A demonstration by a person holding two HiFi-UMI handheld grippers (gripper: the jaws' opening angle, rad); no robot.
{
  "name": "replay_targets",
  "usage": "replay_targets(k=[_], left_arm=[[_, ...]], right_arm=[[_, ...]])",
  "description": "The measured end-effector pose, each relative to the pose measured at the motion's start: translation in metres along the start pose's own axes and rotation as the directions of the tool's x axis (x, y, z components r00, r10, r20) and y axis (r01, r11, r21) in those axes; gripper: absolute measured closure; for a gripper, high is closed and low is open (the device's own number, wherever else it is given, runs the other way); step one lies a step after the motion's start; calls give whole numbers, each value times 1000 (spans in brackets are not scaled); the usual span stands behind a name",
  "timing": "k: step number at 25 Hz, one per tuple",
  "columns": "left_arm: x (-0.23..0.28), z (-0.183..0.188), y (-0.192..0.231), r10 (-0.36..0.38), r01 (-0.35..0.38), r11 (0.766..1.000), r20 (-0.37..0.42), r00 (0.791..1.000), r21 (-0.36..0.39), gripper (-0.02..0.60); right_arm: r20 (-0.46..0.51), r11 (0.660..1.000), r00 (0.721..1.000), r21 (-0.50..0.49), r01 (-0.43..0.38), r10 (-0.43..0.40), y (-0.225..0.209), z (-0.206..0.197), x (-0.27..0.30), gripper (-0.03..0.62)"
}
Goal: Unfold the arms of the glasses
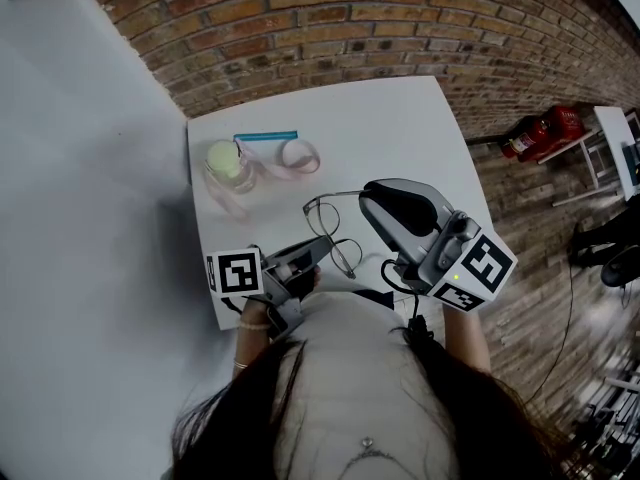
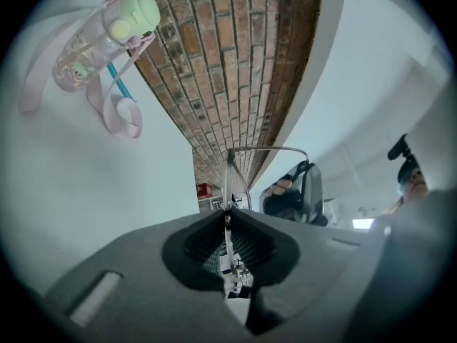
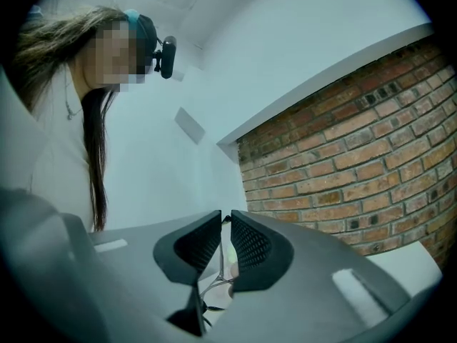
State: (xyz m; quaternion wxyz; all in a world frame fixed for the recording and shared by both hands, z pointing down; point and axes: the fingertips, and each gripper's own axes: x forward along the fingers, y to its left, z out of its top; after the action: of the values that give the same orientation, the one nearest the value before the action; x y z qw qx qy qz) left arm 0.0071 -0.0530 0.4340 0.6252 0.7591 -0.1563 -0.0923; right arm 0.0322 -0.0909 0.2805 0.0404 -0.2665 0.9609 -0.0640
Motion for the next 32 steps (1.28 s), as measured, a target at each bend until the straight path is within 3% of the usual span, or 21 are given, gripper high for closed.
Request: replay_targets(k=[3,10,21,32], left_arm=[[1,2,-8,-44,45,997,28,999,-59,558],[-1,5,-8,-49,53,997,57,997,-64,558],[-6,17,-10,-51,56,998,125,991,-41,558],[-9,23,-14,-15,14,1000,160,987,7,558]], right_arm=[[0,1000,1000,2,-10,10,2,1,1,531],[4,1000,1000,-1,-10,10,3,1,0,531],[-23,1000,1000,0,5,-5,2,-9,1,542],[-89,999,995,18,-38,39,14,-33,15,553]])
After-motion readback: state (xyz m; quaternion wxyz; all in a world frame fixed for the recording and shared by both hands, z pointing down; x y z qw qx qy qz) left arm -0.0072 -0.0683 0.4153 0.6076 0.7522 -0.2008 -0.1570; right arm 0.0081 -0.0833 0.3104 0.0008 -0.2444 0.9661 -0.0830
